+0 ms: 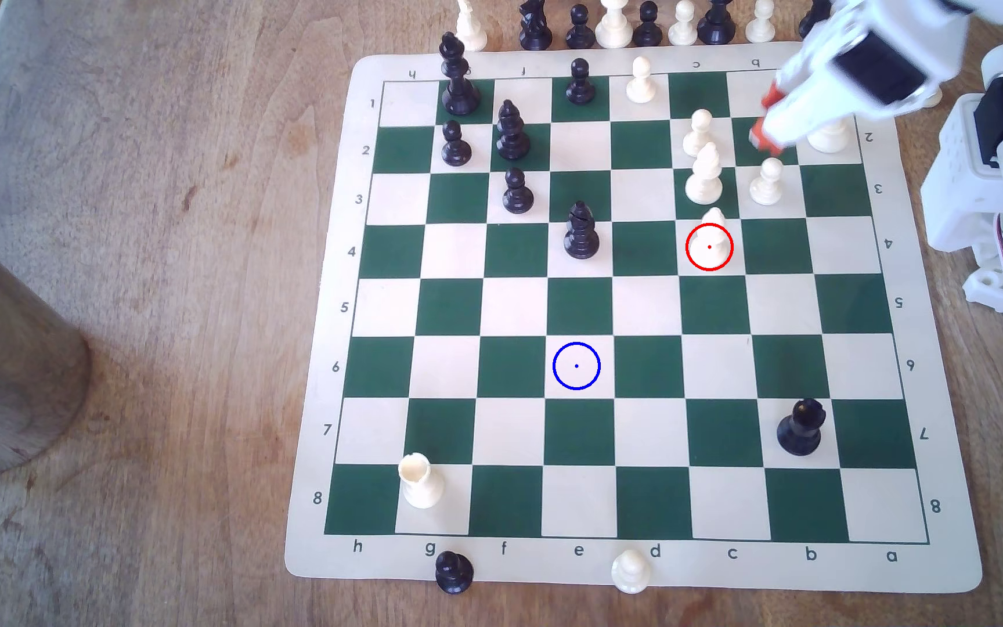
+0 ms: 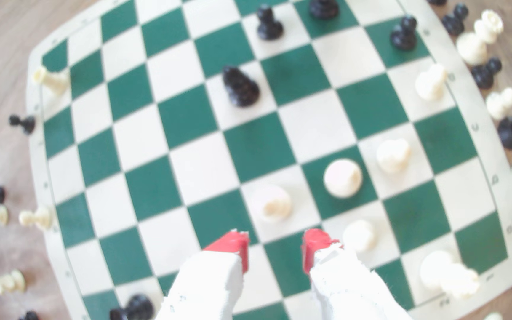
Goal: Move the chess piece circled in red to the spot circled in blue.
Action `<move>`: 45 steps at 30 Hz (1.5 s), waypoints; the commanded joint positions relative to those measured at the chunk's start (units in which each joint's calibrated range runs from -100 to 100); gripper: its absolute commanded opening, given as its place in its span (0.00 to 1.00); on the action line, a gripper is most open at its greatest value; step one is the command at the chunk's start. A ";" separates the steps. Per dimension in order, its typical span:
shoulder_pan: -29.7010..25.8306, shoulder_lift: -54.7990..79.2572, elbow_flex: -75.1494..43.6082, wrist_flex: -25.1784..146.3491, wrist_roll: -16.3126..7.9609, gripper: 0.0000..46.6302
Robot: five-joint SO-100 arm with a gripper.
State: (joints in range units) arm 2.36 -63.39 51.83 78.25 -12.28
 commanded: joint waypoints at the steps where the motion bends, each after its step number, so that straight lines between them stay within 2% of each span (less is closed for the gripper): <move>1: -0.76 7.44 -6.14 1.77 -2.00 0.36; 9: -0.83 13.30 -5.68 -2.41 -4.00 0.35; 15: -1.62 19.50 -5.68 -6.17 -6.01 0.30; 29: -3.49 29.77 -6.05 -15.02 -8.25 0.25; 41: -3.49 35.97 -5.50 -18.38 -7.96 0.26; 45: -3.42 37.83 -5.50 -19.93 -7.96 0.23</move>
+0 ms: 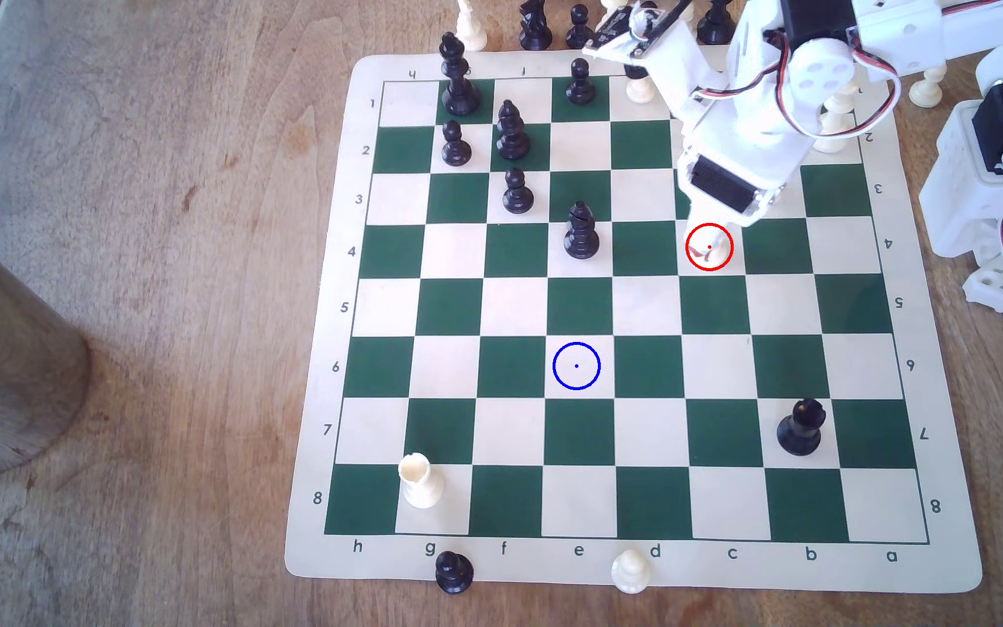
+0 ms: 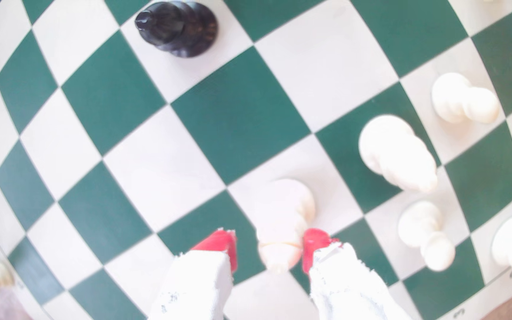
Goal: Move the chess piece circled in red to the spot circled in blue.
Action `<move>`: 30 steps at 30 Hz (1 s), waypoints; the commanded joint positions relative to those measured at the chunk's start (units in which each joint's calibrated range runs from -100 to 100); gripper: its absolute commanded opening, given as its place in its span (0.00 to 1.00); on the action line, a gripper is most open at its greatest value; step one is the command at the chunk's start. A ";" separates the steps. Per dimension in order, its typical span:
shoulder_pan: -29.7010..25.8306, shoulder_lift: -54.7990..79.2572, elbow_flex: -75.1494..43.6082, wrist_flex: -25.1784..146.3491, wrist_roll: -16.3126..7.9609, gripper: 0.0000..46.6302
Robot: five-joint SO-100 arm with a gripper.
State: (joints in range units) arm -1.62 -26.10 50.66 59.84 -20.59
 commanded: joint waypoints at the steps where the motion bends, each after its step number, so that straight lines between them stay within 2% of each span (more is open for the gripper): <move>1: 0.57 1.14 -4.51 -1.61 0.39 0.18; 3: 0.33 1.31 -4.78 -1.61 0.54 0.01; 4: 0.33 1.31 -4.87 -1.61 0.54 0.00; 17: 0.88 -6.16 -5.96 2.57 1.61 0.00; 26: 2.91 -13.71 -14.39 9.61 2.93 0.00; 30: 0.49 -13.20 -18.56 10.10 2.98 0.00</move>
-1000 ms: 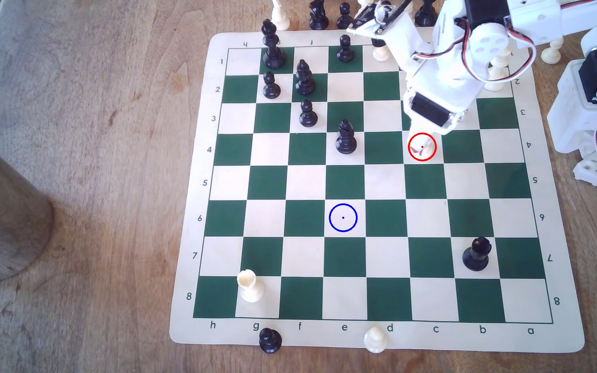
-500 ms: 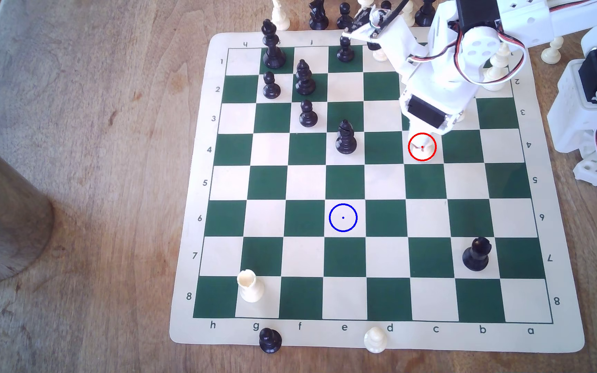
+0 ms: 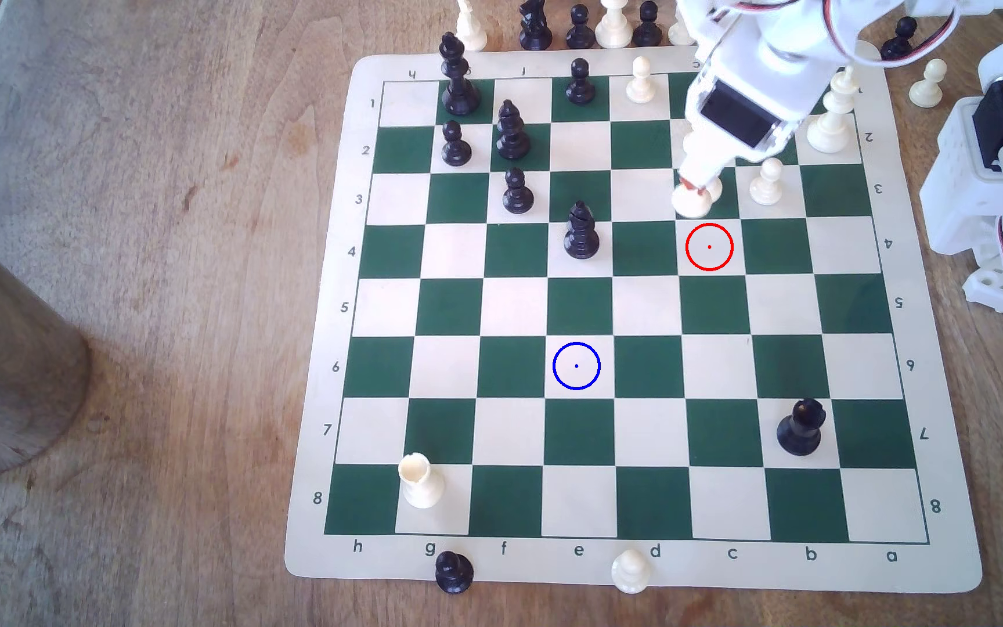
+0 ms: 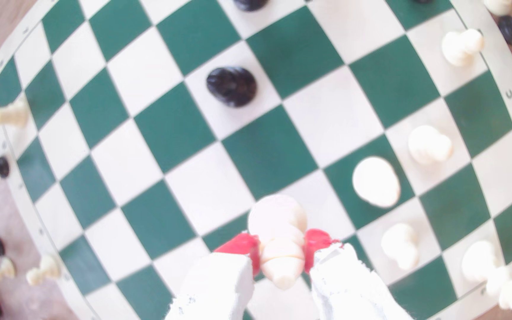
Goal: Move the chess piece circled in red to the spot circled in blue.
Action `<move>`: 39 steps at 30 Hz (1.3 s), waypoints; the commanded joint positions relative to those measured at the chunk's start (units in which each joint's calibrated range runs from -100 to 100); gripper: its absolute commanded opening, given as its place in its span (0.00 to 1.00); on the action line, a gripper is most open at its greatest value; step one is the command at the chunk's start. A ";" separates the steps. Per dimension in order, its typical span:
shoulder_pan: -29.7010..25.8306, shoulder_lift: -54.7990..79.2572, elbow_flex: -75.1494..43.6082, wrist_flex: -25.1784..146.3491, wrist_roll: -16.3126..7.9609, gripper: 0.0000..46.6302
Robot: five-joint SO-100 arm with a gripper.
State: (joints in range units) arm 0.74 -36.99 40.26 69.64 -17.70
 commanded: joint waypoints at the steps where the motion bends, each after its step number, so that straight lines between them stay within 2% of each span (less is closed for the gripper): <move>1: -2.50 -1.72 -9.26 0.30 0.05 0.00; 10: -9.07 14.41 -24.94 -1.83 -0.78 0.00; 23: -13.84 33.60 -39.17 -3.22 -0.63 0.00; 32: -14.62 42.26 -40.44 -4.04 -0.44 0.00; 39: -15.32 44.21 -42.08 -4.20 -0.78 0.00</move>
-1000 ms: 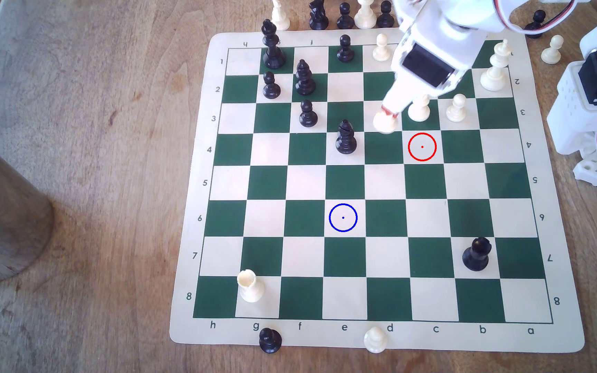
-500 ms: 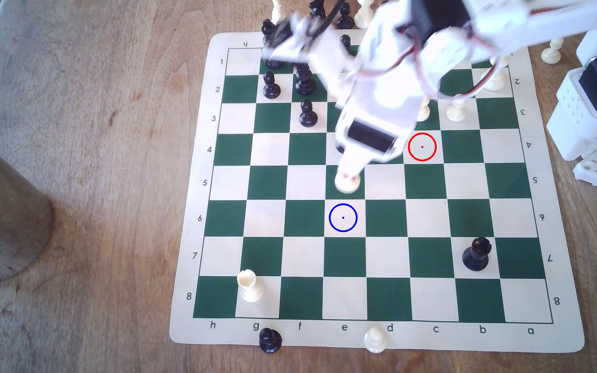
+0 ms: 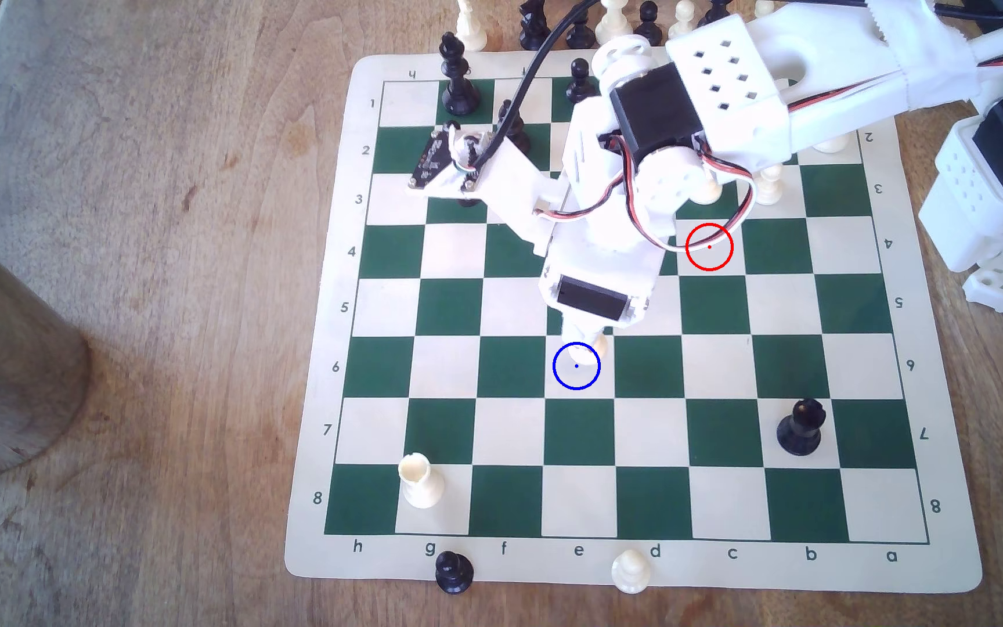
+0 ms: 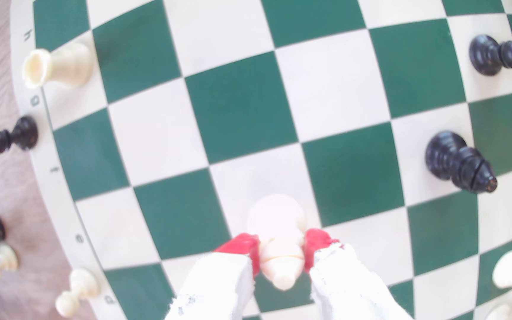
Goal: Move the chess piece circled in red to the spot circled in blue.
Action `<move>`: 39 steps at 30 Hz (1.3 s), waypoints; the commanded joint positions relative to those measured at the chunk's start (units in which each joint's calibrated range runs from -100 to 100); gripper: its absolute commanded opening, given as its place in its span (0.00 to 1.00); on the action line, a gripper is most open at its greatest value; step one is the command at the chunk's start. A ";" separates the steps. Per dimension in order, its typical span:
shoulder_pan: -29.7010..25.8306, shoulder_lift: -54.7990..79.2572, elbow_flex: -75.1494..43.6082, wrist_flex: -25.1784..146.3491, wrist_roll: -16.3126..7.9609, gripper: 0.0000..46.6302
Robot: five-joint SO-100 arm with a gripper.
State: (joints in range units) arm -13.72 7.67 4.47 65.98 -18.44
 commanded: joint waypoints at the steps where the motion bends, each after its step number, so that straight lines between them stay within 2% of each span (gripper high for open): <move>1: -1.03 -0.11 -6.38 -0.54 -0.05 0.00; 39: 0.07 5.24 -8.73 -3.32 -0.29 0.00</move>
State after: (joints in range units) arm -14.16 14.03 1.22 63.27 -18.44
